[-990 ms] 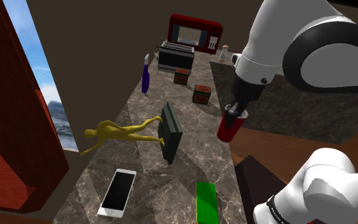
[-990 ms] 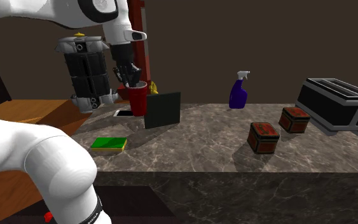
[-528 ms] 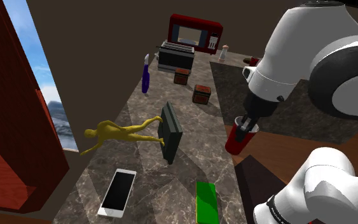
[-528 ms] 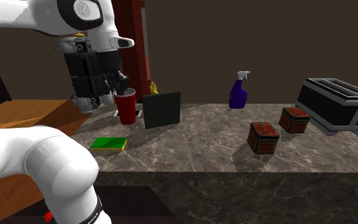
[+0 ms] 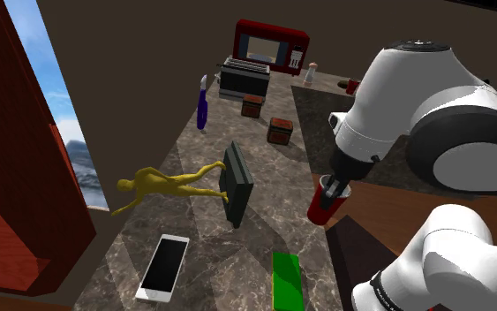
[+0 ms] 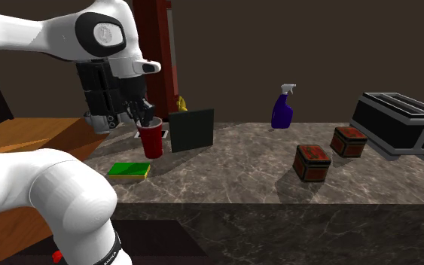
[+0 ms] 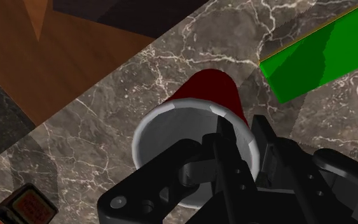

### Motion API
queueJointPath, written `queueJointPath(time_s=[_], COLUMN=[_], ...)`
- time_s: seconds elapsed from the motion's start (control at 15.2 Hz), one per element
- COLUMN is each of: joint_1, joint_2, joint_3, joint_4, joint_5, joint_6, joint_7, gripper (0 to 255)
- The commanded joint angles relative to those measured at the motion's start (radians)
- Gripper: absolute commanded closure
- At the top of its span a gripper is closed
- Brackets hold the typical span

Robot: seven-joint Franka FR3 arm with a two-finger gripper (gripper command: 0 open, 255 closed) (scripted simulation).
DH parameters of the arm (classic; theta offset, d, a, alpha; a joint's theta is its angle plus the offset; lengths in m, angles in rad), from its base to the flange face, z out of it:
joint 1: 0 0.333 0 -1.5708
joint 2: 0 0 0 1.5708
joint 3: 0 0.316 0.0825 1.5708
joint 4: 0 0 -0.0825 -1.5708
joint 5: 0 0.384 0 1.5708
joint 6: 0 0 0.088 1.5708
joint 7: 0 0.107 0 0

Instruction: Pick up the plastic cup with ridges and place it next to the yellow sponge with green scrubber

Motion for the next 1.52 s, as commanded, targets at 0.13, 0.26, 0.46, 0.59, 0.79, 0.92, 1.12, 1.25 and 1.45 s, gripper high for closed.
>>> queueJointPath(time_s=[0.13,0.26,0.46,0.59,0.79,0.92,1.12,1.25,1.45], joint_1=[0.006,0.009,0.014,0.017,0.021,0.024,0.028,0.031,0.033], joint_2=[0.0,0.002,0.006,0.011,0.022,0.031,0.047,0.061,0.078], joint_3=[0.012,0.018,0.028,0.035,0.045,0.052,0.064,0.072,0.081], joint_4=[-0.051,-0.076,-0.114,-0.138,-0.174,-0.196,-0.229,-0.249,-0.27], joint_5=[0.012,0.017,0.026,0.032,0.042,0.048,0.058,0.065,0.073], joint_6=[0.051,0.078,0.12,0.149,0.194,0.225,0.274,0.308,0.345], joint_7=[0.005,0.006,0.009,0.011,0.014,0.016,0.019,0.021,0.023], gripper=[255,255,255,255,255,255,255,255,255])
